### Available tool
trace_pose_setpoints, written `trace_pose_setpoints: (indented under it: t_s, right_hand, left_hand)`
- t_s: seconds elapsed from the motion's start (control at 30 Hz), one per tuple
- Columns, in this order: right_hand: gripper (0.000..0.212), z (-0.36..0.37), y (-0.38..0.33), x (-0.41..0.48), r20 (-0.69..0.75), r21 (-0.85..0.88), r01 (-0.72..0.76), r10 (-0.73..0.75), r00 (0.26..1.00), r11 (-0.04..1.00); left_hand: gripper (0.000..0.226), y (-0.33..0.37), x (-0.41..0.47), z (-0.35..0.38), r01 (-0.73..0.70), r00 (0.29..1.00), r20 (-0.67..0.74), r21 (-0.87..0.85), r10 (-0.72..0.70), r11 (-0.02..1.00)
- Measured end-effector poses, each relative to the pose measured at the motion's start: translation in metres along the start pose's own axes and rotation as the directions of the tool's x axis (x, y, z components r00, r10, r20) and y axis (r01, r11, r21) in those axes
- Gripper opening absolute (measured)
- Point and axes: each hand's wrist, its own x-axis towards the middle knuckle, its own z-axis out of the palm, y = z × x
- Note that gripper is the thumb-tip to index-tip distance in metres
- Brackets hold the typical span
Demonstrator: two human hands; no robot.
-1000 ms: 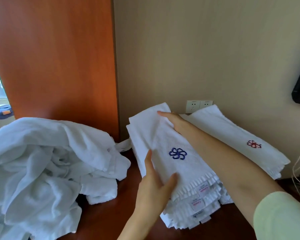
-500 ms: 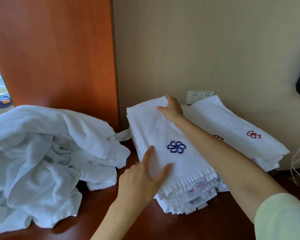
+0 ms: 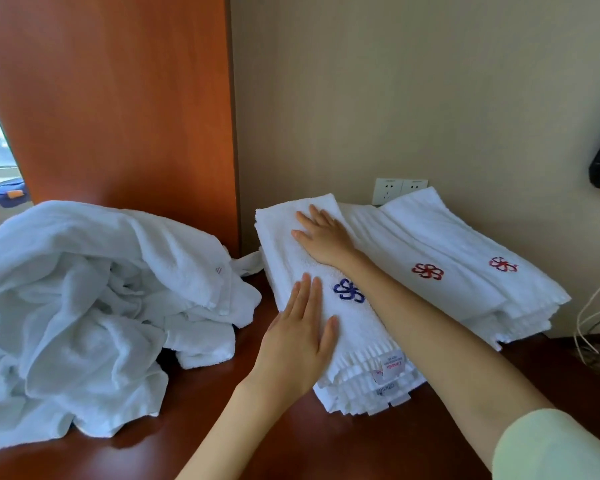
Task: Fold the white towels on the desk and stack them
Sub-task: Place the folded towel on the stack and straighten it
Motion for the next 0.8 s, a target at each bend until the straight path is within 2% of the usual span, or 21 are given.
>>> trace_pose_setpoints:
  t_s: [0.13, 0.27, 0.3, 0.37, 0.47, 0.53, 0.63, 0.7, 0.8]
  right_hand:
    - [0.053, -0.005, -0.002, -0.055, 0.059, 0.009, 0.030, -0.030, 0.998, 1.000]
    - [0.050, 0.003, -0.007, -0.134, -0.027, -0.049, 0.109, -0.111, 0.994, 0.993]
    - [0.050, 0.005, -0.009, -0.151, -0.063, -0.080, 0.107, -0.113, 0.992, 0.991]
    - [0.049, 0.012, -0.017, -0.179, -0.144, -0.152, 0.069, -0.091, 0.985, 0.986]
    - [0.048, 0.030, -0.042, -0.208, -0.253, -0.221, 0.020, -0.078, 0.964, 0.975]
    - [0.044, 0.054, -0.072, -0.223, -0.283, -0.171, 0.088, -0.135, 0.950, 0.981]
    - [0.034, 0.099, -0.127, -0.237, -0.240, 0.080, 0.257, -0.232, 0.943, 0.963]
    - [0.033, 0.124, -0.154, -0.237, -0.222, 0.131, 0.346, -0.312, 0.924, 0.929]
    - [0.033, 0.137, -0.169, -0.223, -0.279, 0.114, 0.376, -0.334, 0.900, 0.919]
  left_hand:
    - [0.064, 0.002, -0.006, 0.000, 0.048, 0.999, 0.016, -0.038, -0.047, 0.998]
    - [0.062, -0.004, -0.031, 0.001, 0.050, 0.998, -0.027, -0.162, -0.055, 0.986]
    - [0.061, -0.011, -0.041, 0.000, 0.046, 0.998, -0.027, -0.146, -0.050, 0.988]
    - [0.059, -0.032, -0.066, -0.004, 0.075, 0.997, -0.036, 0.002, -0.075, 0.997]
    - [0.058, -0.075, -0.114, -0.018, 0.252, 0.960, -0.179, 0.207, -0.216, 0.945]
    - [0.059, -0.101, -0.144, -0.035, 0.411, 0.889, -0.304, 0.200, -0.343, 0.889]
    - [0.057, -0.125, -0.169, -0.058, 0.563, 0.787, -0.401, 0.157, -0.469, 0.811]
    - [0.055, -0.129, -0.173, -0.062, 0.561, 0.786, -0.391, 0.128, -0.479, 0.818]
    - [0.052, -0.129, -0.172, -0.053, 0.537, 0.805, -0.354, 0.094, -0.476, 0.838]
